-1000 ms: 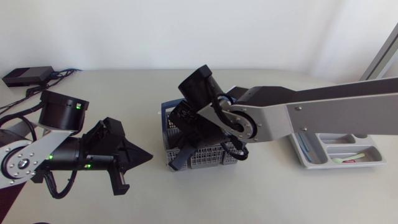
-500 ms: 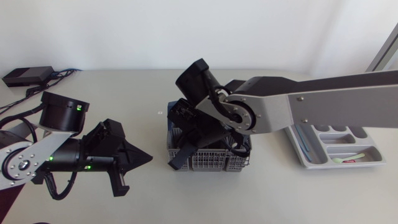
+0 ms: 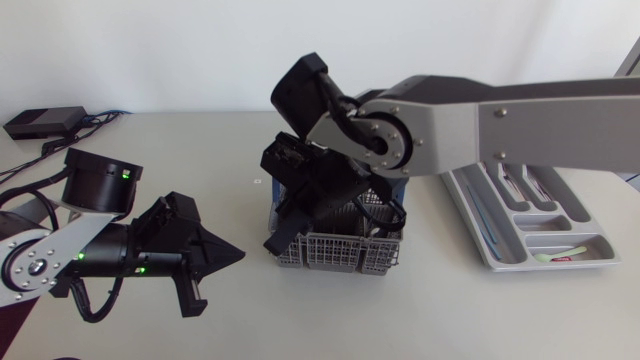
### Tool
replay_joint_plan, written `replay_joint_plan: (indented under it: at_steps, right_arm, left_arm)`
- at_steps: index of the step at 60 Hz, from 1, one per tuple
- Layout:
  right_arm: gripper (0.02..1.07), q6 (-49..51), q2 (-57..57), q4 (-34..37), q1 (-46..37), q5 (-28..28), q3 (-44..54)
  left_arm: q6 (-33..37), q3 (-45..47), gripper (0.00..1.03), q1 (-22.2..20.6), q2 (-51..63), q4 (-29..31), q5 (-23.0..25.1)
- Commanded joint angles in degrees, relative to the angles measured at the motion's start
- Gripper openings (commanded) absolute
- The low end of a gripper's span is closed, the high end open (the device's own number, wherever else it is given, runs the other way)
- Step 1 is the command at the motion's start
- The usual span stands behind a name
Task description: Sort the cutlery from the basket into the organizer compartments.
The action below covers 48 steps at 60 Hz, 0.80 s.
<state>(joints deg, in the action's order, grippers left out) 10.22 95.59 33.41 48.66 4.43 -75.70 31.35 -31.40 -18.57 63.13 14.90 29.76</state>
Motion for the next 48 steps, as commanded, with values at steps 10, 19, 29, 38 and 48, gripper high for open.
replay_joint_plan:
  at_steps: [10, 19, 29, 38, 48]
  right_arm:
    - [0.08, -1.34, -2.16, 8.08, 0.47, 0.85, -6.92]
    - [0.08, -1.34, -4.54, 12.73, 0.03, 4.19, -8.76]
    - [0.08, -1.69, -8.58, 20.12, -1.73, 11.92, -11.22]
    - [0.08, -1.43, -12.62, 25.74, -4.02, 16.14, -11.75]
    - [0.08, 1.12, -19.30, 33.48, -8.23, 16.67, -10.52]
  left_arm:
    - [0.29, 2.22, 0.04, -0.24, -1.17, -0.22, 0.56]
    - [0.20, 2.13, 0.04, -0.33, -1.70, -0.04, 0.56]
    - [0.11, 1.95, 0.04, -0.33, -1.79, 0.22, 0.56]
    - [-0.06, 1.78, 0.04, -0.68, -2.14, 0.49, 0.56]
    - [-0.15, 1.43, 0.04, -0.94, -2.93, 1.19, 0.48]
